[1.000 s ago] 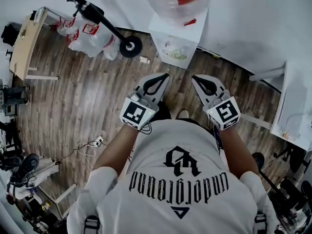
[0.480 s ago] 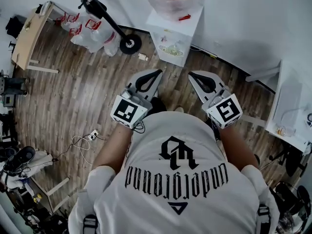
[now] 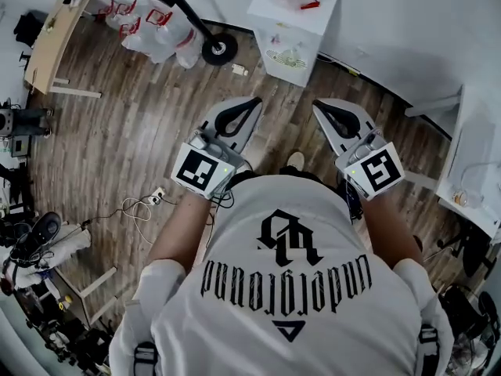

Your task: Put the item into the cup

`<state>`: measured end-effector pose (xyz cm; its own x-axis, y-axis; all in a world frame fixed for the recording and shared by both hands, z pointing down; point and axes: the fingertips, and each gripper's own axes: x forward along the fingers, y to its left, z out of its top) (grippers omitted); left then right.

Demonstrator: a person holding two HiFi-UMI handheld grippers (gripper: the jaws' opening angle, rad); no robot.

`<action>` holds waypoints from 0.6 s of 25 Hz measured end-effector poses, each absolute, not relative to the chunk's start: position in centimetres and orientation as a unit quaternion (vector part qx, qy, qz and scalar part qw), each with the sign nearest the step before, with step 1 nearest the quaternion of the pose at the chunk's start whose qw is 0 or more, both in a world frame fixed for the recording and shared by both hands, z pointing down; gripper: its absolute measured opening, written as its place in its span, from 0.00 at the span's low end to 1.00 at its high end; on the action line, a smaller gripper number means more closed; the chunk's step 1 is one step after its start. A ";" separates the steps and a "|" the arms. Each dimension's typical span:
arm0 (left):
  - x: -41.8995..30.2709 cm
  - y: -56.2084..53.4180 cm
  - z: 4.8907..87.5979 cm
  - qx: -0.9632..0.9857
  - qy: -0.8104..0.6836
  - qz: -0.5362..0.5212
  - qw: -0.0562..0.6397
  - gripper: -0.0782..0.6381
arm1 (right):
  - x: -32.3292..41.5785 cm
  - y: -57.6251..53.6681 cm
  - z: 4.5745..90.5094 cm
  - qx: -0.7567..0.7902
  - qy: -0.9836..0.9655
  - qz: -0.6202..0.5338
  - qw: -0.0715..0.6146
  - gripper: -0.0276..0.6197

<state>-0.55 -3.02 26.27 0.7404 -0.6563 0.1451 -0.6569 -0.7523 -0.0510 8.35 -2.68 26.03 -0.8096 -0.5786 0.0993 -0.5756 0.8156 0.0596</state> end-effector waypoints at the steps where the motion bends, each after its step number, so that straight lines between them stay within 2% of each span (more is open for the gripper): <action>1: -0.8 -2.7 26.5 0.934 -0.348 0.079 -0.001 0.12 | 8.2 -2.3 26.1 0.307 -0.950 -0.013 0.056 0.05; 8: -3.0 -0.2 26.1 0.945 -0.319 0.068 -0.005 0.12 | 6.1 0.6 26.3 0.338 -0.939 -0.014 0.060 0.05; 15: -8.2 3.6 24.8 0.953 -0.299 0.053 -0.009 0.12 | 2.0 4.9 25.5 0.364 -0.929 -0.023 0.057 0.05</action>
